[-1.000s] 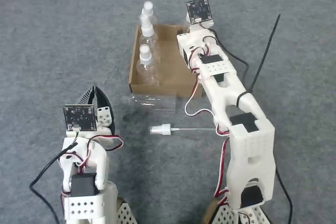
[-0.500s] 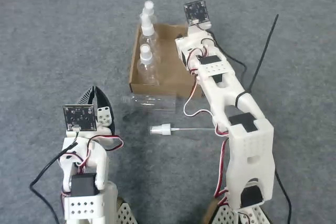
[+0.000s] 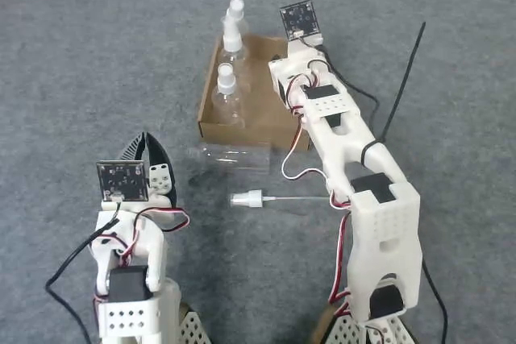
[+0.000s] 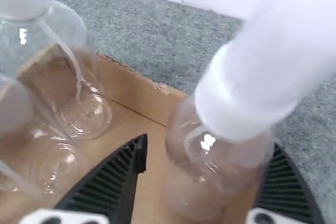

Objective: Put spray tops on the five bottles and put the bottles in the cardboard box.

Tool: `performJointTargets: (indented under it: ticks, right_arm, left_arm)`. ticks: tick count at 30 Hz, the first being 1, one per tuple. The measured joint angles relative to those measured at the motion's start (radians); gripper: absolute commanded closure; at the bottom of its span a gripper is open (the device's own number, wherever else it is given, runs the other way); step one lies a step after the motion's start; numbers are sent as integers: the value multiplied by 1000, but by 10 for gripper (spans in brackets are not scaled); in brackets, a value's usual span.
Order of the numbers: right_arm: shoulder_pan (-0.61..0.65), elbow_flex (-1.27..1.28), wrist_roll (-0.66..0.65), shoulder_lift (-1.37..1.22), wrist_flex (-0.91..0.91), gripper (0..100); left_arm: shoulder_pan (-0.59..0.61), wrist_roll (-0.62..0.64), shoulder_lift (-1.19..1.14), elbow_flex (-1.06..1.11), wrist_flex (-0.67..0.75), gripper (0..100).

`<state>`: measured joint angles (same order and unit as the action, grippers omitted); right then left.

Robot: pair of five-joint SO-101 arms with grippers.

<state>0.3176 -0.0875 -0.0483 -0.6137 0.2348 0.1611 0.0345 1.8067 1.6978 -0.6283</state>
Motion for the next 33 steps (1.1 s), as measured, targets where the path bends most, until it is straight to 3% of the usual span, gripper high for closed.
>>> performJointTargets:
  ticks: [33]
  right_arm:
    - [-6, 285, 3, 270, 9, 697]
  left_arm:
    - [0, 0, 0, 0, 0, 988]
